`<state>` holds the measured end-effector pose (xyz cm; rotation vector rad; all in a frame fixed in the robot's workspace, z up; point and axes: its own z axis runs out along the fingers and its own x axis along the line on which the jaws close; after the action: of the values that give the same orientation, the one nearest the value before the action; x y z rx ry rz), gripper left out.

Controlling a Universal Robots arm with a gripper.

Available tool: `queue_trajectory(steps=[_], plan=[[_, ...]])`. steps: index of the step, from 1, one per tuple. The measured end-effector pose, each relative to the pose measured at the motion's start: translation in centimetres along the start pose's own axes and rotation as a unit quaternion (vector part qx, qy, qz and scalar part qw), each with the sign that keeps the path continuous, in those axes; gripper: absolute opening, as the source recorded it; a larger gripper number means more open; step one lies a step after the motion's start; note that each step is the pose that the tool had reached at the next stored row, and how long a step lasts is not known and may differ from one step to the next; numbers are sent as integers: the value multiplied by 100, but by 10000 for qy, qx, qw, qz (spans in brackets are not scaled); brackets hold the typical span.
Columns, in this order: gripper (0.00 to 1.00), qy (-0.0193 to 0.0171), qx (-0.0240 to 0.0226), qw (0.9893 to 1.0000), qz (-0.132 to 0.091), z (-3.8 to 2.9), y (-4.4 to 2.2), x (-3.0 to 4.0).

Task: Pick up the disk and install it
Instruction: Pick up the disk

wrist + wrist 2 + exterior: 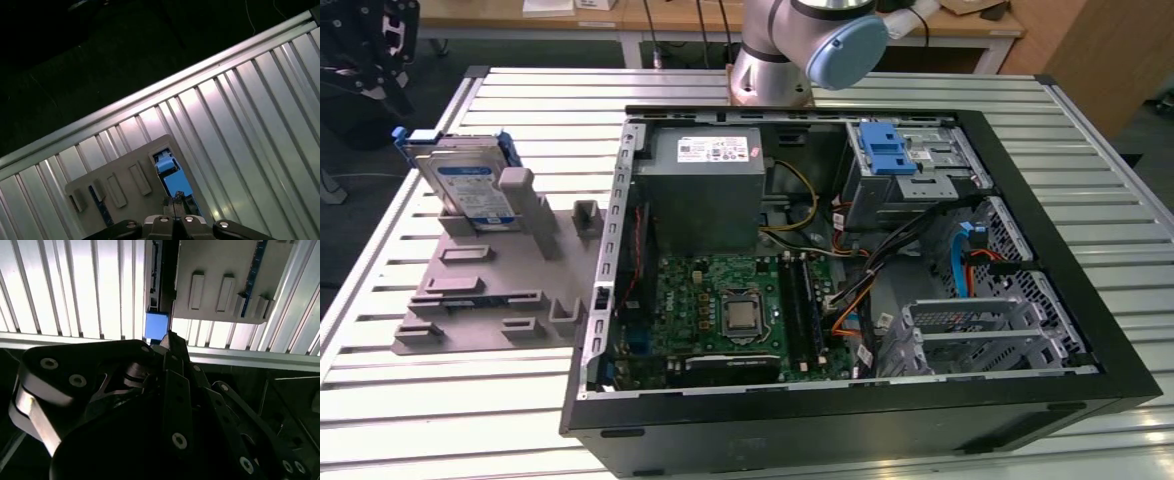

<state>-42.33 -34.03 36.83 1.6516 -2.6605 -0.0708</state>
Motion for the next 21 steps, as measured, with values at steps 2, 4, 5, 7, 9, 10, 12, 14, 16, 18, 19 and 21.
queue_trajectory(steps=[2, 4, 5, 7, 9, 10, 12, 14, 16, 18, 19, 21], plan=[[11, 7, -2, 9999, -157, 4, 0, 0], [11, 15, -5, 9995, -326, 8, 0, 0], [11, 19, -7, 9991, -414, 10, 0, 0], [11, 26, -10, 9982, -591, 14, -1, 0], [11, 34, -12, 9971, -765, 19, -1, 0], [11, 38, -14, 9963, -854, 22, -1, 0], [11, 45, -17, 9946, -1036, 29, -1, 0], [11, 52, -20, 9931, -1173, 32, -1, 0], [11, 52, -19, 9929, -1187, 33, -1, 1], [11, 52, -19, 9929, -1188, 34, -1, 1], [11, 52, -19, 9929, -1188, 34, -1, 1], [11, 53, -16, 9929, -1190, 34, -1, 1]])
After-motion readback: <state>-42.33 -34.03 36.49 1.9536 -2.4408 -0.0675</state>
